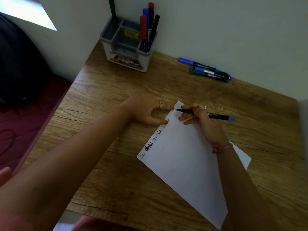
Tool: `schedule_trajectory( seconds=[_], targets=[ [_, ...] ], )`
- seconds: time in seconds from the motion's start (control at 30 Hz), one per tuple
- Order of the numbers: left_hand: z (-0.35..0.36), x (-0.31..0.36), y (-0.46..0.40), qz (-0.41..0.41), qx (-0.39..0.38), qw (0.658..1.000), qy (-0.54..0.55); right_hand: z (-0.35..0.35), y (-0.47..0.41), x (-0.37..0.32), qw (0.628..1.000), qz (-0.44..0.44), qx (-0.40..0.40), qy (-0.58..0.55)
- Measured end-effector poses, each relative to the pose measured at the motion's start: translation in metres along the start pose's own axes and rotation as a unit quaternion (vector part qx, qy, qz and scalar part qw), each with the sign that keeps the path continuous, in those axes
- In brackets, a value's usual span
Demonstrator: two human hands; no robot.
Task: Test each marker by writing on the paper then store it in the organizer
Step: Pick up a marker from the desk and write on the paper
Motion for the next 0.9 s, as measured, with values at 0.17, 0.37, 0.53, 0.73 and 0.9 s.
schedule_trajectory(
  seconds=[0.17, 0.37, 0.53, 0.73, 0.9],
  targets=[
    [0.003, -0.003, -0.002, 0.013, 0.015, 1.000, 0.016, 0.002, -0.013, 0.003, 0.995, -0.053, -0.057, 0.068],
    [0.005, -0.006, -0.002, 0.021, 0.028, 0.999, 0.024, 0.012, -0.026, -0.001, 0.988, -0.068, -0.093, 0.100],
    [0.007, -0.007, -0.003, 0.014, 0.023, 0.999, 0.020, 0.015, -0.028, 0.003, 0.984, -0.095, -0.104, 0.109],
    [0.003, -0.005, -0.003, 0.017, 0.039, 0.999, 0.017, 0.019, -0.028, 0.005, 0.980, -0.093, -0.134, 0.112],
    [0.003, -0.005, -0.003, 0.009, 0.021, 0.999, 0.024, 0.019, -0.029, 0.008, 0.979, -0.100, -0.117, 0.132]
  ],
)
Point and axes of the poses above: each hand's wrist, its own y-axis away from the middle knuckle, its own z-axis out of the palm, x = y × z, the point moved 4 cm from there along -y, towards the middle knuckle, and after that the axes turned 6 degrees about -y, right-handed, at the moved point
